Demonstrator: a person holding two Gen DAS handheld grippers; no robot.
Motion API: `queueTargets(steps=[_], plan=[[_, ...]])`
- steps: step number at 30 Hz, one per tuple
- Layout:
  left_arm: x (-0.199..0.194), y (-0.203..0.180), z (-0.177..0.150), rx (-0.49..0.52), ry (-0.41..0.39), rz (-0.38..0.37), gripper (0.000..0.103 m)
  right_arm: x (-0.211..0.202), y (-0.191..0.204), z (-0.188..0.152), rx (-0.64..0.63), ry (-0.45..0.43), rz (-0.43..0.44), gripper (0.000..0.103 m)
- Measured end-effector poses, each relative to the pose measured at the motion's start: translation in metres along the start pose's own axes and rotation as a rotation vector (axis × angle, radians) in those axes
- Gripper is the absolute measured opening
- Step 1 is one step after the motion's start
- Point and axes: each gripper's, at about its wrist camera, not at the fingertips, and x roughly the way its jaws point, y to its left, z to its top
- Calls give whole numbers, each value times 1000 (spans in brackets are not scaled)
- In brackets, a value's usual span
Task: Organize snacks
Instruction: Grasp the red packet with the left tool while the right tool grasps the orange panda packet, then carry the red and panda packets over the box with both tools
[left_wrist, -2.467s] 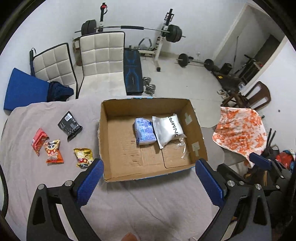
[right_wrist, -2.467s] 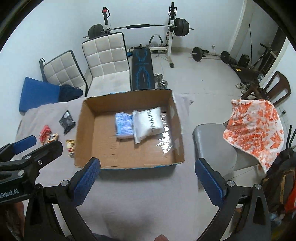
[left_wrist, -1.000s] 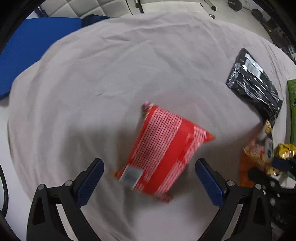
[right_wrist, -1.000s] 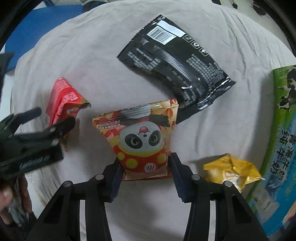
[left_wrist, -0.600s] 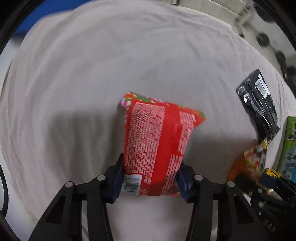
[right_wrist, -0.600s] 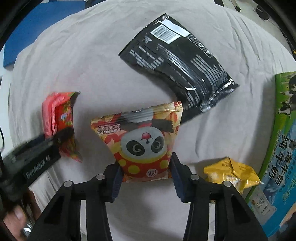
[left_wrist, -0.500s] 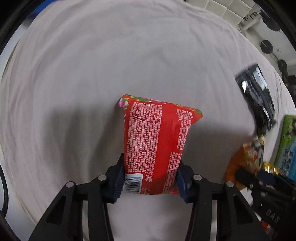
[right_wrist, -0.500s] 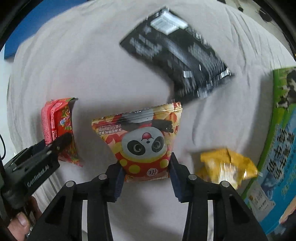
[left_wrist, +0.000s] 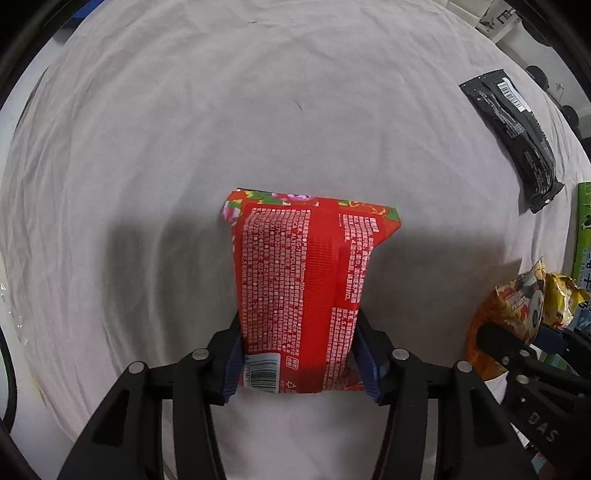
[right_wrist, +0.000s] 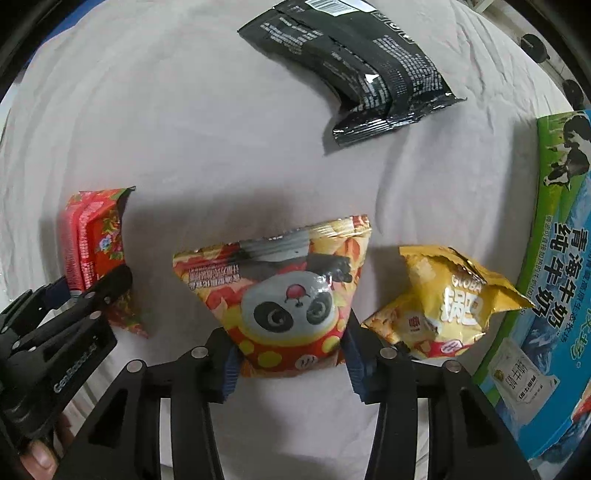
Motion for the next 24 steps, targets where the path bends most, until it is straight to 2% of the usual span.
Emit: queueTargets(steps=[3, 6, 11, 16, 21, 24], plan=[[-4, -1, -6, 8, -25, 20, 43, 0, 0, 3, -12, -14, -7, 46], [-21, -3, -1, 23, -57, 43, 43, -7, -1, -7, -26, -35, 4, 43], [-62, -18, -13, 17, -121, 9, 43, -37, -6, -23, -53, -91, 53, 43], [-119, -37, -39, 33, -220, -37, 43, -79, -19, -48, -88, -202, 92, 42], [-172, -54, -62, 60, -315, -89, 43, -125, -50, -80, -99, -287, 123, 42], [-201, -66, -77, 101, -360, -108, 43, -146, -89, -107, -89, -344, 135, 42]])
